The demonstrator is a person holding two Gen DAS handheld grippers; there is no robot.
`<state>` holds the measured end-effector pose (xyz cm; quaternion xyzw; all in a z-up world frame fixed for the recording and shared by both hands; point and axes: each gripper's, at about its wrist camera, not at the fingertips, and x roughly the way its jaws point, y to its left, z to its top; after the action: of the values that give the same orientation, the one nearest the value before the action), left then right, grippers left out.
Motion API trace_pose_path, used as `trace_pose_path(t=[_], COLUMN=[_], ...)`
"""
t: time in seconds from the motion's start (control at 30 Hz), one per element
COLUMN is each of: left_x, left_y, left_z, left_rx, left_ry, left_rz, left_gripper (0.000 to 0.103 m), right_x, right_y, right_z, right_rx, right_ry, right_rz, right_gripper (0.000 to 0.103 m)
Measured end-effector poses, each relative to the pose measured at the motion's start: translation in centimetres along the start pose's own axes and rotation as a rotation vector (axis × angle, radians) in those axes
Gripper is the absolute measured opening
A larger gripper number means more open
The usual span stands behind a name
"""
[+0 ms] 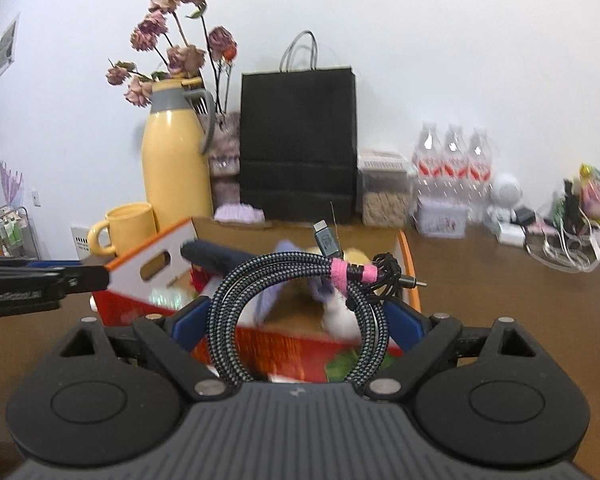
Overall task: Organize objects
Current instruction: 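Carry the black cable with the right tool while the left tool carries the petal to the box, then release the black cable into the box with the right tool while the left tool drops the petal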
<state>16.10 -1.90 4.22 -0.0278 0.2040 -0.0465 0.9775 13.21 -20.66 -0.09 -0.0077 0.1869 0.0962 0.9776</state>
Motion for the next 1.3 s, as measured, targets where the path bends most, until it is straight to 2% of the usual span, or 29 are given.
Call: trace_pose_path(t=[0.33,0.6,0.83,0.9,0.93,0.97,1.0,1.1,1.3], left_x=[5.6,10.5,14.3,15.0,15.2,15.2,15.0,14.1,13.6], left_y=[-0.8,-0.5,-0.3,-0.2,-0.1,0.0,-0.1,-0.3,-0.4], left_z=[4.9,5.8,5.1,4.4,4.1,3.9,3.9,4.0,4.2], left_rx=[0.026,0.033,0.035,0.031,0.027,0.022,0.021,0.026,0.017], left_ry=[-0.039,-0.030,0.041,0.069,0.074,0.069,0.052,-0.002,-0.018], left_rz=[0.031,0.033,0.035,0.033,0.022,0.014,0.013,0.016,0.020], left_gripper=[0.032,0.032,0.033,0.053,0.076,0.095,0.099,0.102,0.103], right_x=[5.6,9.7,12.1,12.6,12.6,12.5,12.4,12.1,11.2], right_y=[0.4,-0.5,-1.2,-1.1,-1.0,-0.9,-0.9,-1.2,-1.4], right_z=[3.1,2.9,1.9,1.4,1.3,1.1,1.0,1.0,1.3], right_rx=[-0.010,0.017,0.007,-0.004,-0.016,-0.030,-0.035,-0.020,0.001], right_ry=[-0.010,0.017,0.094,0.114,0.113,0.111,0.111,0.109,0.083], right_rz=[0.021,-0.011,-0.014,-0.039,-0.066,-0.075,-0.073,-0.062,-0.048], right_gripper=[0.092,0.092,0.094,0.103,0.103,0.103,0.103,0.103,0.103])
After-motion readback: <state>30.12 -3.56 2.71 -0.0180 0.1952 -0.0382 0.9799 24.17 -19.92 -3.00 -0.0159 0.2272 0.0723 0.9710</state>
